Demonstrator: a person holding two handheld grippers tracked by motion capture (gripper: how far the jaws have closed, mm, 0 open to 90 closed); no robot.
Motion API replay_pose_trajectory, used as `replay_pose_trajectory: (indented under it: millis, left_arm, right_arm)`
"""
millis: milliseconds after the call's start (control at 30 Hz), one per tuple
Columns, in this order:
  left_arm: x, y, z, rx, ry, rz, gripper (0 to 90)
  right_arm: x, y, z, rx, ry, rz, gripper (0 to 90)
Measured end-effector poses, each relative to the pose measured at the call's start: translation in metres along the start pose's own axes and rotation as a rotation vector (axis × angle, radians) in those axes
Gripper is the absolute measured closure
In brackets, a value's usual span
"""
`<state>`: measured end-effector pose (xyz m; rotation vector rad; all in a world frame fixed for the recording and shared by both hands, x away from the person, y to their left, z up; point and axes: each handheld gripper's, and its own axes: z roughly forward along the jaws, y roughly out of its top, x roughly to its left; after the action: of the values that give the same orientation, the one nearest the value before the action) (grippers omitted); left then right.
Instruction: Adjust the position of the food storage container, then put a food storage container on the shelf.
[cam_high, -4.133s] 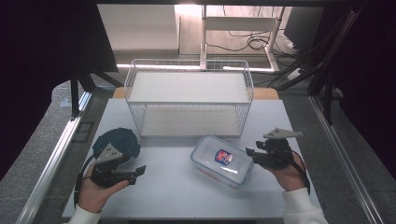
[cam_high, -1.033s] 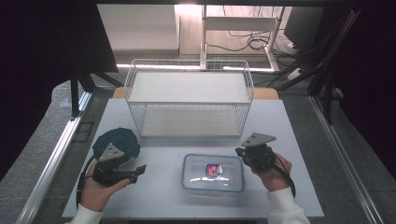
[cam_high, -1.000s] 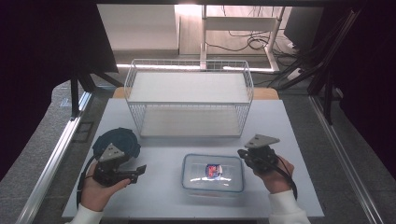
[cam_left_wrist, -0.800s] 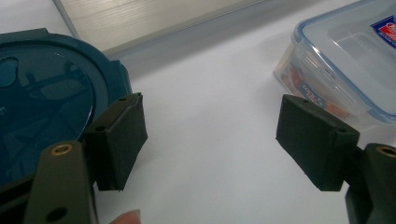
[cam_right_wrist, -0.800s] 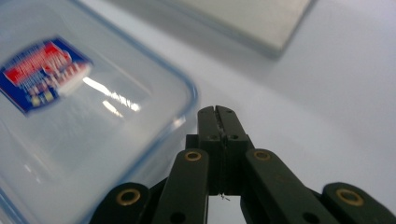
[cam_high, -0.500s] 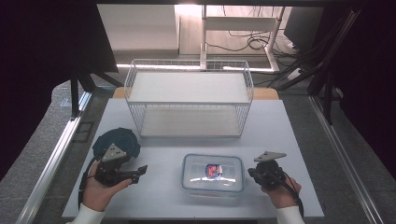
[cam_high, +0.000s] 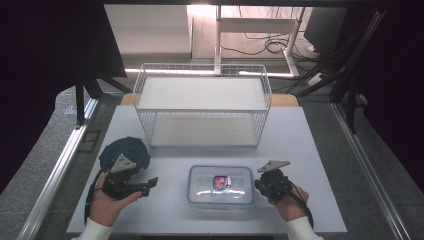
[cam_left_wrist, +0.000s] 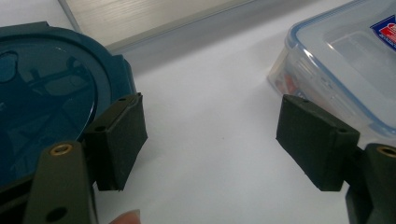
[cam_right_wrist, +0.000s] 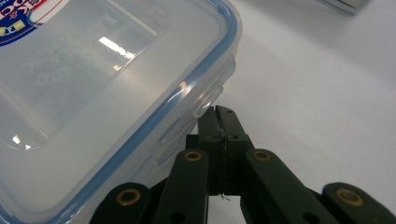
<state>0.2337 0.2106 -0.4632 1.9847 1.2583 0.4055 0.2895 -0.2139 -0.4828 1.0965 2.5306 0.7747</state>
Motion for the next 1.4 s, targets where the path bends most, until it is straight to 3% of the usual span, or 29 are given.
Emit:
replay_pose_trajectory:
  millis: [233, 333, 400, 500, 600, 667, 733, 833, 900, 1000, 1200, 1267, 1400]
  left_arm:
    - [0.0, 0.002, 0.0, -0.001, 0.003, 0.012, 23.8]
    - [-0.002, 0.006, 0.003, -0.012, -0.017, 0.012, 23.9]
    - [-0.005, 0.006, 0.005, -0.014, -0.035, 0.006, 24.0]
    - [-0.009, 0.005, 0.008, -0.004, -0.038, 0.016, 23.7]
    - [-0.011, 0.006, 0.006, -0.01, -0.034, 0.012, 23.6]
    - [-0.013, 0.008, 0.002, -0.026, -0.033, 0.01, 23.4]
    - [-0.014, 0.008, 0.0, -0.036, -0.038, 0.006, 23.1]
    - [-0.014, 0.008, -0.001, -0.041, -0.036, -0.01, 21.9]
    - [-0.014, 0.008, 0.0, -0.043, -0.039, -0.027, 20.0]
    - [-0.013, 0.007, 0.0, -0.041, -0.038, -0.041, 18.4]
    - [-0.013, 0.007, -0.002, -0.052, -0.044, -0.054, 15.2]
    - [-0.014, 0.007, -0.004, -0.059, -0.05, -0.079, 13.5]
    - [-0.017, 0.007, -0.005, -0.064, -0.054, -0.092, 11.1]
  right_arm:
    - [0.007, 0.011, 0.01, -0.012, 0.0, -0.012, 89.1]
    - [0.006, 0.008, 0.009, -0.017, 0.009, -0.007, 89.0]
    - [0.003, 0.004, 0.004, -0.022, -0.046, 0.012, 89.1]
    - [-0.006, -0.003, -0.014, -0.106, -0.062, 0.077, 89.1]
    - [-0.011, -0.01, -0.029, -0.183, -0.043, 0.118, 88.6]
    - [-0.012, -0.014, -0.035, -0.224, -0.044, 0.141, 73.3]
    - [-0.012, -0.017, -0.04, -0.26, -0.078, 0.187, 49.0]
    - [-0.015, -0.019, -0.045, -0.287, -0.041, 0.238, 35.2]
    - [-0.015, -0.02, -0.047, -0.303, -0.015, 0.243, 29.1]
    - [-0.014, -0.02, -0.047, -0.3, 0.015, 0.243, 24.4]
    - [-0.014, -0.019, -0.045, -0.29, 0.067, 0.268, 23.8]
    - [-0.015, -0.016, -0.045, -0.3, 0.1, 0.286, 21.8]
    - [-0.014, -0.014, -0.044, -0.298, 0.122, 0.284, 18.8]
